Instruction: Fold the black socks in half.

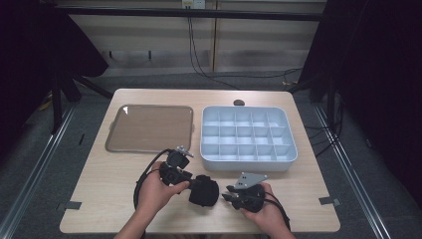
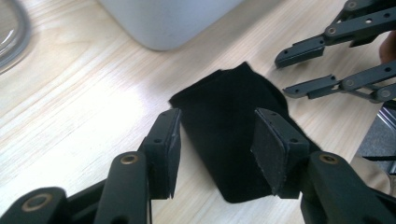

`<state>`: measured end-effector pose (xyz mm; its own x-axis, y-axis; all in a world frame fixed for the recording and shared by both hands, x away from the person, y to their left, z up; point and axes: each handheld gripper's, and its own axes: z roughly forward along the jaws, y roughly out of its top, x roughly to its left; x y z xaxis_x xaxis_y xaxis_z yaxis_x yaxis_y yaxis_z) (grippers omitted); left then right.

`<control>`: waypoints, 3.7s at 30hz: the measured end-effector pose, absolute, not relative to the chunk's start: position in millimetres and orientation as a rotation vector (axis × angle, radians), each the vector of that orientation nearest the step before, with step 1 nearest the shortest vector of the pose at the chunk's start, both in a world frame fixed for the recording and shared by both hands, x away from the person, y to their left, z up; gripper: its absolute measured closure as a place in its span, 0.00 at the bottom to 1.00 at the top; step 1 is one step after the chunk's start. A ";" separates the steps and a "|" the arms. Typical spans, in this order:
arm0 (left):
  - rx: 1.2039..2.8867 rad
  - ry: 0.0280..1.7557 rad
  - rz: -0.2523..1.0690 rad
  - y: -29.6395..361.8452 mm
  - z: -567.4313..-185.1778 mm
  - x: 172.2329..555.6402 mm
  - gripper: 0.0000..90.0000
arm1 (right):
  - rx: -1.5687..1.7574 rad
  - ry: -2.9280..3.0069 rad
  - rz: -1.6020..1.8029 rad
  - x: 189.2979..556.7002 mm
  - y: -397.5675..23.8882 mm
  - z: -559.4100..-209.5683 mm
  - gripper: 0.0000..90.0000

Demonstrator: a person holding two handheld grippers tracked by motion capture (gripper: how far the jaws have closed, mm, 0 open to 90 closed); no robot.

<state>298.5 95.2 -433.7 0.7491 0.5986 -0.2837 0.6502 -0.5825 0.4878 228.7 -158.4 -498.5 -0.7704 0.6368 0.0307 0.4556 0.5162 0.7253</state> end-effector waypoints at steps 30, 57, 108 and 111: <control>2.415 1.038 -0.062 120.7 -467.5 300.0 0.60 | 0.970 2.457 1.129 230.4 -162.7 -487.7 0.68; 2.442 0.957 -0.086 95.7 -468.7 291.4 0.60 | 1.002 2.441 1.118 238.0 -164.3 -471.1 0.56; 2.464 0.834 -0.150 61.8 -469.3 268.1 0.63 | 1.245 2.406 1.133 242.0 -160.8 -493.7 0.50; 2.457 0.832 -0.145 61.2 -469.7 267.9 0.63 | 1.280 2.405 1.150 241.8 -160.9 -496.0 0.55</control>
<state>267.9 61.2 -469.7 0.8038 0.5334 -0.2637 0.5911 -0.6657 0.4553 241.8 -160.9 -496.0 -0.6116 0.7693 0.1848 0.6270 0.3287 0.7063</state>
